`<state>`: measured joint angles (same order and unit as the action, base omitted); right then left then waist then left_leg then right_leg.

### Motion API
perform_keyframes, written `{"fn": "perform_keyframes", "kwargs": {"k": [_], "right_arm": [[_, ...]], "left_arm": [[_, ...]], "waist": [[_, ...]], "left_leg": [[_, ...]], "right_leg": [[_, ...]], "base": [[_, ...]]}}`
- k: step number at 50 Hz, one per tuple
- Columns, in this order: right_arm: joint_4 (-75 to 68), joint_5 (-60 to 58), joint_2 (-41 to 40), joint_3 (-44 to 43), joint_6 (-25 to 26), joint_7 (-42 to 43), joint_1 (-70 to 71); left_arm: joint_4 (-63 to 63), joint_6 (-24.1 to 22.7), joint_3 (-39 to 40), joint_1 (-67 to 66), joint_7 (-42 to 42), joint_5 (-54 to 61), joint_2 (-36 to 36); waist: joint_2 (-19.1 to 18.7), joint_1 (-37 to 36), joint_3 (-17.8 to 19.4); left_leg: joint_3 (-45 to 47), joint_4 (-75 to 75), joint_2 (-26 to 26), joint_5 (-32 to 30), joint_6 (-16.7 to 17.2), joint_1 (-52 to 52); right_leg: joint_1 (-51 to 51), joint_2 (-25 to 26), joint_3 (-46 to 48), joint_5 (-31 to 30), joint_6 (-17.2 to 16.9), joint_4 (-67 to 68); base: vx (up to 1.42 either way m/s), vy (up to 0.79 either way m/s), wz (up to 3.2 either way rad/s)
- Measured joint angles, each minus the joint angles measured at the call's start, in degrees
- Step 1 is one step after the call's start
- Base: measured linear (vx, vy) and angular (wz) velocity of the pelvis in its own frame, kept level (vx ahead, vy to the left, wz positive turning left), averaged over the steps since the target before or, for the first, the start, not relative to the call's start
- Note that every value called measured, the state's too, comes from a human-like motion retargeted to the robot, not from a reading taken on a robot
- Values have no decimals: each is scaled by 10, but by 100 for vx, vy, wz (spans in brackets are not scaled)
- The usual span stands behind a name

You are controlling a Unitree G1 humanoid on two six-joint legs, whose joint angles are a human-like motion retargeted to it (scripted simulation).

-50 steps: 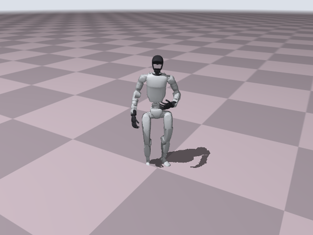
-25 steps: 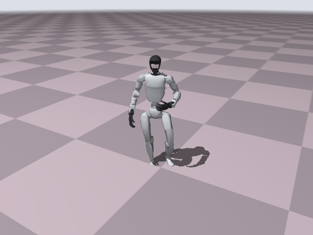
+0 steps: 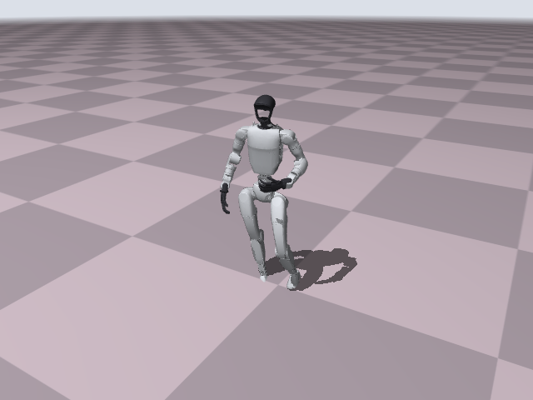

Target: Dance

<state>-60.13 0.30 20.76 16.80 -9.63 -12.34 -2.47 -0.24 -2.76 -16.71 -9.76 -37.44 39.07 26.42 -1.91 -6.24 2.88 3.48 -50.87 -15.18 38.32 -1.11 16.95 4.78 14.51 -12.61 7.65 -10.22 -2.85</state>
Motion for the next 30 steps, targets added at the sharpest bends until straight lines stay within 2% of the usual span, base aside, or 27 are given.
{"fn": "perform_keyframes", "kwargs": {"k": [14, 23, 30], "right_arm": [[-6, 2, -6, -7, 9, -5, 1], [-13, -35, 17, 0, 12, -3, 22], [-6, -61, 36, 4, 12, 11, 35]], "left_arm": [[31, -9, 20, 19, 24, 49, -50], [72, -11, 43, 26, 35, 77, -80], [134, -4, 57, 11, 61, 77, -85]], "waist": [[2, 8, 1], [-17, 5, 16], [-30, 10, 5]], "left_leg": [[-2, 35, 7, 7, 5, -36], [-46, -13, 5, -9, 24, -14], [-79, 7, 16, -3, 33, 2]], "right_leg": [[14, -2, -4, 3, -1, 1], [27, 6, -14, 3, -1, 1], [16, 0, -23, 7, -8, 1]], "base": [[0, 0, 0], [0, 3, -9], [3, 12, -14]]}}
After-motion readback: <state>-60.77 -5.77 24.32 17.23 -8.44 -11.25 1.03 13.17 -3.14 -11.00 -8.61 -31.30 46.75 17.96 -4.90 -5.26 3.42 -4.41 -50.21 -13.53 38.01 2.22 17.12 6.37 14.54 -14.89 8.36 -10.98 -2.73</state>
